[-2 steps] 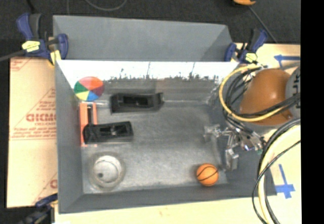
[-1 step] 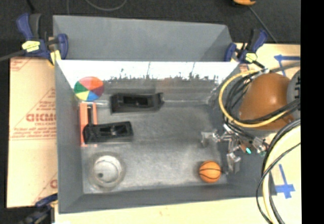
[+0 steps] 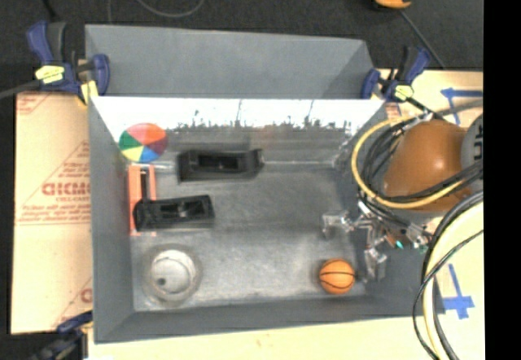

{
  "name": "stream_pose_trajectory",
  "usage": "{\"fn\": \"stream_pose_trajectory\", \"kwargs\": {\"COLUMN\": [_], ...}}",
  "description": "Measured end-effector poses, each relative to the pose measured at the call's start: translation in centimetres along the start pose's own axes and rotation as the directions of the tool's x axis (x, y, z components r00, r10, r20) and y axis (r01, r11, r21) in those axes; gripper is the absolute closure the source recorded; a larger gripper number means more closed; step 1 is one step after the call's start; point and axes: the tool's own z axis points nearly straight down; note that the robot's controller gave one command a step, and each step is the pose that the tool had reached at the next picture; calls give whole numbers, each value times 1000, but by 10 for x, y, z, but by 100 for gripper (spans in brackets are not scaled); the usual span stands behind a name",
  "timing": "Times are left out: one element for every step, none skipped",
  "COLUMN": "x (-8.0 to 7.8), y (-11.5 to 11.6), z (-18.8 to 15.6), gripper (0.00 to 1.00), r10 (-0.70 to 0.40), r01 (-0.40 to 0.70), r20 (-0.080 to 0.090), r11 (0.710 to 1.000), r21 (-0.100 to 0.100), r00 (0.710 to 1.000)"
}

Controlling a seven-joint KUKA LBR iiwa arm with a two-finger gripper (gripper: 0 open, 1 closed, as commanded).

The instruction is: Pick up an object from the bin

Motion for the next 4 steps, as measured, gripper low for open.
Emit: {"fn": "stream_pose_trajectory", "kwargs": {"x": [0,3,6,6], "y": [22,57,64,64], "z": [-1,0,0,0], "gripper": [0,0,100,100], "r10": [-95,-353,-368,-371], "r01": [95,353,368,371], "r20": [0,1,1,1], "r11": [995,936,930,929], "r21": [4,-2,-3,-2], "r00": [995,936,930,929]}}
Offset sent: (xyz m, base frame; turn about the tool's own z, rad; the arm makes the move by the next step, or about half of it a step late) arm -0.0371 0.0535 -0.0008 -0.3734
